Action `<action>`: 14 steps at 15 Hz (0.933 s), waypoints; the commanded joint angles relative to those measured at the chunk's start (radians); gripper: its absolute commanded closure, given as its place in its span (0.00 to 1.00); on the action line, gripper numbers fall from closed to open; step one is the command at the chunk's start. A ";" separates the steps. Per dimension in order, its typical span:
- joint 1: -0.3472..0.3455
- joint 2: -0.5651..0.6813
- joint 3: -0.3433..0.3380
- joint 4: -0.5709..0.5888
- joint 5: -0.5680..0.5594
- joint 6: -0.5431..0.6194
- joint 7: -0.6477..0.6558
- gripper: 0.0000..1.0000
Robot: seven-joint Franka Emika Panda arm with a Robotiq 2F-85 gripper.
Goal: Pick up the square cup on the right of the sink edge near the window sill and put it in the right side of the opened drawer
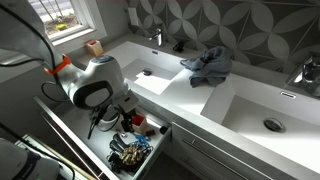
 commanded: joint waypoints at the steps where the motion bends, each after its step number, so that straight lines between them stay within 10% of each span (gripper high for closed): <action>1: -0.014 -0.177 -0.039 -0.041 -0.160 -0.151 -0.115 0.00; 14: -0.234 -0.675 0.125 -0.005 -0.070 -0.874 -0.886 0.00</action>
